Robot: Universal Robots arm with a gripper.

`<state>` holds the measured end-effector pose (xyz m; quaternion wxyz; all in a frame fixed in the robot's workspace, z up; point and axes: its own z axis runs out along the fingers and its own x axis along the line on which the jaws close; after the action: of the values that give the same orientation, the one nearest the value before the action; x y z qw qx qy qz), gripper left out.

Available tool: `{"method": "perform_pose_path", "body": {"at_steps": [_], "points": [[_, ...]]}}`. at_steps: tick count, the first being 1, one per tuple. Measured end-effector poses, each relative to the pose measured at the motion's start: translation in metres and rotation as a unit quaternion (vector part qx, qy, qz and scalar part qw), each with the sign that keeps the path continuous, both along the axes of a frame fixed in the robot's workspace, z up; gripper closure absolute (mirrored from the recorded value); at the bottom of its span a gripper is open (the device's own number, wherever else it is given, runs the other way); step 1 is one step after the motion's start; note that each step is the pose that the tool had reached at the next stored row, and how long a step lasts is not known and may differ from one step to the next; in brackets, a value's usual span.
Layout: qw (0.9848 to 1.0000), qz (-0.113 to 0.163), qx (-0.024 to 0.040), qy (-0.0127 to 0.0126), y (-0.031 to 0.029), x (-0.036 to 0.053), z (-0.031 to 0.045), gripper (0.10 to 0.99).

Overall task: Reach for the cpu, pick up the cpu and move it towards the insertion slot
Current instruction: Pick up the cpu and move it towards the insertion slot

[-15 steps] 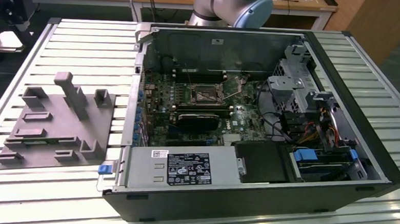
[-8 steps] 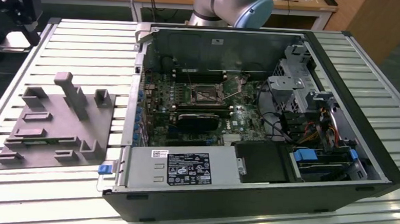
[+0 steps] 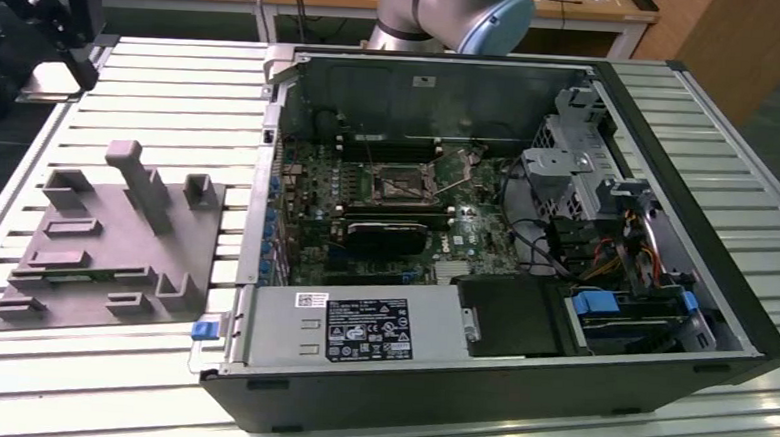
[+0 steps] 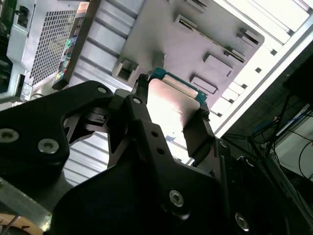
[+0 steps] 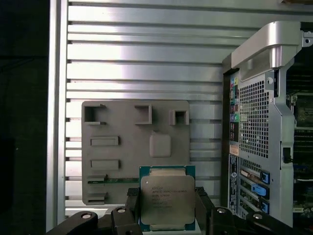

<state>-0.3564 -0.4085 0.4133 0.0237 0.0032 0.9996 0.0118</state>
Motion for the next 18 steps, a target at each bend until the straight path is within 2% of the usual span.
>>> {"method": "perform_pose_path", "body": {"at_steps": [9,18], "points": [[1.0000,0.000,0.0000,0.0000,0.0000,0.0187,0.0000,0.549],[1.0000,0.000,0.0000,0.0001,0.0000,0.0468,0.0000,0.549]]}}
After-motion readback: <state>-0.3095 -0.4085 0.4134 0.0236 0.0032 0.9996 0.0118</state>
